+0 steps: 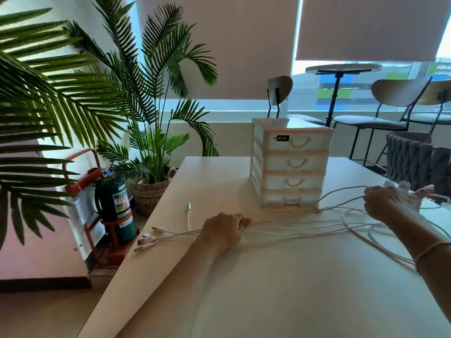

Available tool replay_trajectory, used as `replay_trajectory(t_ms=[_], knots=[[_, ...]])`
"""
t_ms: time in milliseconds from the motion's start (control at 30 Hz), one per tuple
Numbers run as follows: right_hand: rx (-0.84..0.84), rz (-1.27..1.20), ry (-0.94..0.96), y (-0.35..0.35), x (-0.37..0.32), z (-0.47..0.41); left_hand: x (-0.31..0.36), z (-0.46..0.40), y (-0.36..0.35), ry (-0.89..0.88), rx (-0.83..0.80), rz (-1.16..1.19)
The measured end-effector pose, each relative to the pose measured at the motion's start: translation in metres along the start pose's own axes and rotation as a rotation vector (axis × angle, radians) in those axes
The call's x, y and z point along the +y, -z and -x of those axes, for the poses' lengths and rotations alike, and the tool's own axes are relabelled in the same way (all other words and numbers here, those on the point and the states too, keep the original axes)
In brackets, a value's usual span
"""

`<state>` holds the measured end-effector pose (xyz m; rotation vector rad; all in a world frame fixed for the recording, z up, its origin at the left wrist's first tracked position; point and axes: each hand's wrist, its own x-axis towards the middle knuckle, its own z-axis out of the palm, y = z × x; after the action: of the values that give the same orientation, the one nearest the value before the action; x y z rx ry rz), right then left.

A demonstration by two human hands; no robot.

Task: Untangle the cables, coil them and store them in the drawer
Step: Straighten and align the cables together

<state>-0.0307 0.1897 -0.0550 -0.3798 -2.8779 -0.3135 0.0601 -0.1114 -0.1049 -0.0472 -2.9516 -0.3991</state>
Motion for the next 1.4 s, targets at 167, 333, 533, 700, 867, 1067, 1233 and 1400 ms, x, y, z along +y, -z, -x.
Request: replay_trajectory(t_ms=[167, 333, 533, 700, 867, 1067, 1233, 1400], knots=[[-0.049, -0.022, -0.027, 0.003, -0.034, 0.009, 0.001, -0.001, 0.0, -0.006, -0.006, -0.008], [0.036, -0.2, 0.21, 0.007, -0.075, 0.045, 0.004, 0.001, 0.004, -0.021, 0.027, 0.028], [-0.114, -0.683, 0.764, 0.022, -0.131, 0.096, 0.003, 0.0, 0.002, -0.033, 0.047, 0.01], [-0.52, -1.038, 0.672, 0.011, -0.129, 0.094, -0.005, -0.003, 0.0, -0.011, 0.067, 0.121], [-0.464, -1.056, 0.654, 0.004, -0.127, 0.091, -0.002, -0.002, 0.003, -0.014, 0.046, 0.228], [-0.244, -1.025, 0.628, 0.003, -0.127, 0.091, 0.001, -0.001, 0.001, -0.052, 0.02, 0.273], [-0.583, -0.941, 0.775, 0.006, -0.119, 0.096, -0.002, 0.0, -0.001, -0.017, 0.077, 0.262], [-0.821, -0.983, 0.728, 0.009, -0.118, 0.098, -0.003, -0.002, -0.002, 0.0, 0.101, 0.398]])
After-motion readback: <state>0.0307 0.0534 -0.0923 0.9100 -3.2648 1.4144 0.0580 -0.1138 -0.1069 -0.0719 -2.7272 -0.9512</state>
